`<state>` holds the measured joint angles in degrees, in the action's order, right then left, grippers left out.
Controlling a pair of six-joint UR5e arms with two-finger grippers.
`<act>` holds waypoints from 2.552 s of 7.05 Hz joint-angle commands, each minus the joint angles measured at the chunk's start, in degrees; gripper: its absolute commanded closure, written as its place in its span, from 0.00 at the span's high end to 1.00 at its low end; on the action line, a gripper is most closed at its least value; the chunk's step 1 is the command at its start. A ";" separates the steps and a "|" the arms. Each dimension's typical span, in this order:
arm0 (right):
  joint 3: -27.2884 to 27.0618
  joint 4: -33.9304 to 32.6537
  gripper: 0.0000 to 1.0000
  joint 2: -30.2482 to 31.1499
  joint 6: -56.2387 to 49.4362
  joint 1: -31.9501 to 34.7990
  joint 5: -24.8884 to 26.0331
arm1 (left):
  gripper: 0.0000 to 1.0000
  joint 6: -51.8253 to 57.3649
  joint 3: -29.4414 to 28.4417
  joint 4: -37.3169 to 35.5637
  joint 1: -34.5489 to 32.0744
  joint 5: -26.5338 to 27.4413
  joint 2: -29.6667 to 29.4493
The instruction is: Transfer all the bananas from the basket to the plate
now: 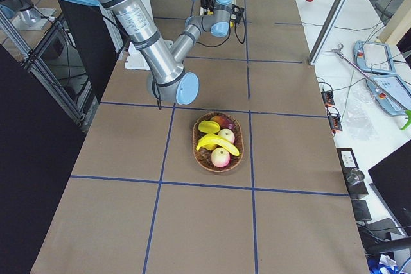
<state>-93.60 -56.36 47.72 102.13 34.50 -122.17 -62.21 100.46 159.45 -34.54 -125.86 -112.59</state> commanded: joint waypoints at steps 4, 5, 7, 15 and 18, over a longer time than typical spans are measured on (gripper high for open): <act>0.09 0.20 0.05 0.09 0.00 -0.14 0.09 | 0.56 -0.02 0.00 0.07 0.00 0.00 0.09; 0.09 0.20 0.07 0.09 0.00 -0.14 0.09 | 0.56 -0.02 0.09 0.07 0.00 0.00 0.09; 0.17 1.42 0.08 0.18 0.00 -0.40 0.53 | 0.54 -0.02 0.09 0.07 -0.09 0.00 0.09; 0.44 4.05 1.00 0.44 -0.53 -0.49 1.14 | 0.12 -1.78 0.26 0.16 -0.18 0.00 0.35; 0.09 4.42 1.00 0.27 -2.46 -0.05 1.14 | 0.12 -1.78 0.09 0.07 -0.44 0.09 0.62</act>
<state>-93.24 -51.97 48.11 100.22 34.14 -121.04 -63.98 100.62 159.59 -34.83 -125.84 -112.06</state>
